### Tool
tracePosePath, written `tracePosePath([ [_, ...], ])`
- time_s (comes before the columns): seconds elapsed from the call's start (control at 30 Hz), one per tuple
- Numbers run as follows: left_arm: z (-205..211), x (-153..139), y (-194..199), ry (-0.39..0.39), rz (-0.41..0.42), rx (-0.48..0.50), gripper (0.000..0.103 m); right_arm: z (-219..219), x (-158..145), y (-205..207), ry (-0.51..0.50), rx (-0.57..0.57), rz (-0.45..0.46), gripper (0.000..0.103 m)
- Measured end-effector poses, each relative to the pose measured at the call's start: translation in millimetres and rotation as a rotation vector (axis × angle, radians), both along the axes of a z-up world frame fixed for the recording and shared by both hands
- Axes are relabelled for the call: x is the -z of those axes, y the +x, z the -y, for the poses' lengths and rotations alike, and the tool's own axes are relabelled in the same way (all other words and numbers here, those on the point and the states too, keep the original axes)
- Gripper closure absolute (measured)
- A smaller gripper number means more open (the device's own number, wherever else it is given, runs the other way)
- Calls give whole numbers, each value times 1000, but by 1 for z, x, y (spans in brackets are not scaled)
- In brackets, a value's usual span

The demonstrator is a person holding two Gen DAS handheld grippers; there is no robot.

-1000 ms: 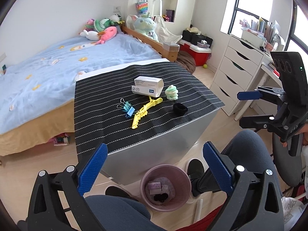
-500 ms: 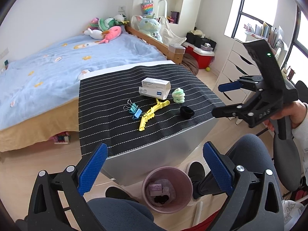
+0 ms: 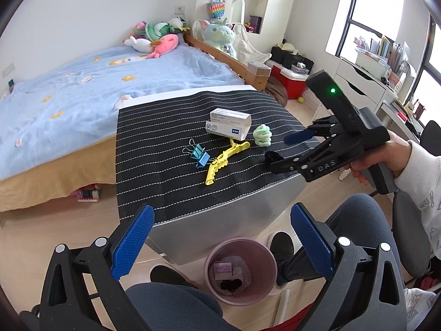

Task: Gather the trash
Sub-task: 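Move the right tool back over the table toward the black hair tie, then close the right tool on the black hair tie and lift it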

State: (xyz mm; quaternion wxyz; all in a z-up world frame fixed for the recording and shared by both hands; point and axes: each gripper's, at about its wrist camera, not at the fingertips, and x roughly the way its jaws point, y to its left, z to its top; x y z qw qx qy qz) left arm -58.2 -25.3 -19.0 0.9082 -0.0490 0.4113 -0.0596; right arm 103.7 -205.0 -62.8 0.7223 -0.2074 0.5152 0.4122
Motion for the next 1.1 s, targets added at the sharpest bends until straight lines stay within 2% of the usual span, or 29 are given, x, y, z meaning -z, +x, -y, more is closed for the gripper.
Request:
tracePosePath([
  [0.27,-2,6,0,-13,-14,-3,8,-4,9,-1,-13,-17,-13,59],
  [0.37,-2,7,1,-16,-18,-1,8,-5,11,-1,-14,-14,-15,64],
  [0.43,-2,8,1,-17,-20,-1,8,-5,12,-1,-17,-15,-13,71],
  [0.73,0,8,3,-12,-18,9,8,0,4,-2,12,-2,-8,72],
  [1.1,3,-9,30,15,16,55,8,17,-24,-7,91,34,3,72],
])
